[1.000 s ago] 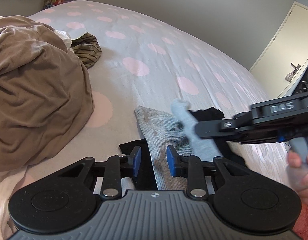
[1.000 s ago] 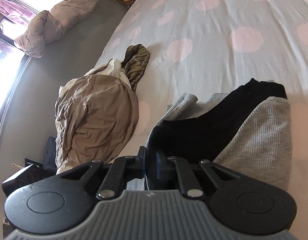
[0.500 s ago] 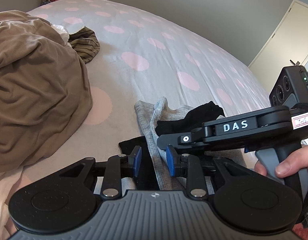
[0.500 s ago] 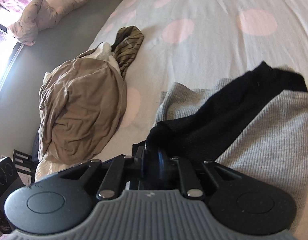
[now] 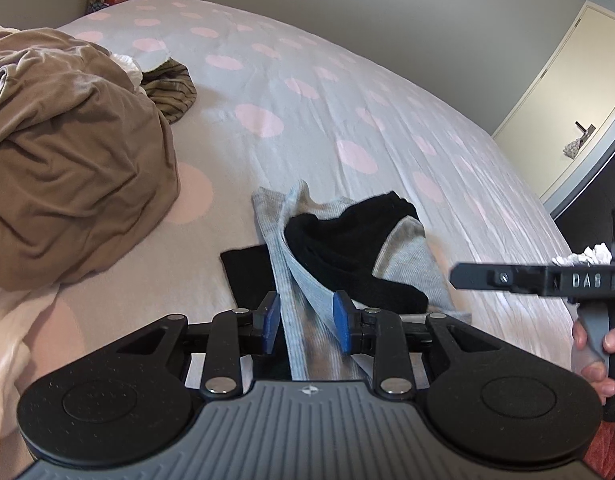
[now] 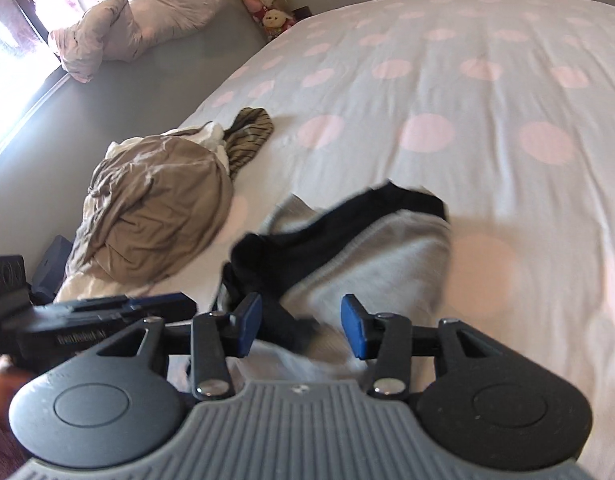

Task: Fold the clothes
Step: 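Fold the black sleeve over the grey shirt body with the right gripper, release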

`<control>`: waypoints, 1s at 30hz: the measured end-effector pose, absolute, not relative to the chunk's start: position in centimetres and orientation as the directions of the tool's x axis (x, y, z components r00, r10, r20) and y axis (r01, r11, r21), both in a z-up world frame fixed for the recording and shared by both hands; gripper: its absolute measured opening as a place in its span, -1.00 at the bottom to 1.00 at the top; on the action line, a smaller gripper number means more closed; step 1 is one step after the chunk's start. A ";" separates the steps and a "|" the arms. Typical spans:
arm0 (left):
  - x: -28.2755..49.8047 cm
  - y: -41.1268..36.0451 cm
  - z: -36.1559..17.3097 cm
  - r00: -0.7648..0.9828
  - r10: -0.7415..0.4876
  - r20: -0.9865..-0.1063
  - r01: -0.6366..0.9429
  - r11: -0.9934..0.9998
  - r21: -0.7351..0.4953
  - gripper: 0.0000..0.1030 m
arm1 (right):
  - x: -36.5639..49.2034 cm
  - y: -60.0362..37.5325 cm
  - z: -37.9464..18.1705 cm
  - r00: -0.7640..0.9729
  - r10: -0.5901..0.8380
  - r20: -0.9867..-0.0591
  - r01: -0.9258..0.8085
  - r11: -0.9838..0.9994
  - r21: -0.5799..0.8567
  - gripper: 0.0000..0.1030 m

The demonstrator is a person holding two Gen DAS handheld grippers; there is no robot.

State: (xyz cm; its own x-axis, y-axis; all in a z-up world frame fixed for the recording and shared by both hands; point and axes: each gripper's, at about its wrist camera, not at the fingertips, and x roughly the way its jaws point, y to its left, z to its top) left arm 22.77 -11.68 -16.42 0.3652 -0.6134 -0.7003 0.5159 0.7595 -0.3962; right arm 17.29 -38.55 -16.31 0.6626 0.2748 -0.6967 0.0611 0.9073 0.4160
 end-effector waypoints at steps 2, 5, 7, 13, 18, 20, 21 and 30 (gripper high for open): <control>22.2 -11.8 -16.5 0.348 -0.610 -0.712 0.520 0.757 -0.395 -0.47 | 15.8 -39.2 -17.2 0.665 0.276 -0.694 0.077 0.899 0.431 -0.06; 21.7 -12.1 -16.4 0.341 -0.602 -0.722 0.525 0.759 -0.385 -0.38 | 14.9 -39.4 -18.7 0.662 0.312 -0.681 0.082 0.873 0.480 -0.06; 21.4 -12.2 -16.4 0.354 -0.586 -0.729 0.520 0.771 -0.368 -0.20 | 14.9 -38.9 -19.1 0.666 0.333 -0.668 0.057 0.870 0.490 -0.09; 21.6 -11.7 -16.7 0.364 -0.574 -0.734 0.485 0.789 -0.377 -0.20 | 14.9 -37.1 -19.2 0.677 0.364 -0.640 -0.021 0.879 0.477 -0.60; 21.8 -11.6 -16.7 0.358 -0.585 -0.728 0.483 0.783 -0.392 -0.20 | 13.4 -34.2 -17.8 0.686 0.404 -0.605 -0.129 0.886 0.445 -0.65; 21.9 -11.7 -16.7 0.357 -0.586 -0.728 0.484 0.782 -0.392 -0.20 | 12.9 -32.3 -17.4 0.675 0.425 -0.603 -0.191 0.890 0.413 -0.64; 21.9 -11.7 -16.7 0.358 -0.586 -0.727 0.484 0.782 -0.393 -0.20 | 12.6 -31.3 -17.5 0.663 0.439 -0.606 -0.220 0.888 0.403 -0.64; 22.0 -11.4 -16.8 0.351 -0.601 -0.718 0.472 0.776 -0.419 -0.20 | 11.8 -26.1 -20.5 0.529 0.520 -0.671 -0.330 0.854 0.402 -0.60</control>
State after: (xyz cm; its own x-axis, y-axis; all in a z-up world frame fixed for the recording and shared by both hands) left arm 22.01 -11.37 -16.78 0.3508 -0.6012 -0.7179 0.4724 0.7756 -0.4187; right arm 11.78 -26.12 -20.51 0.5288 0.5199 -0.6708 -0.3304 0.8541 0.4016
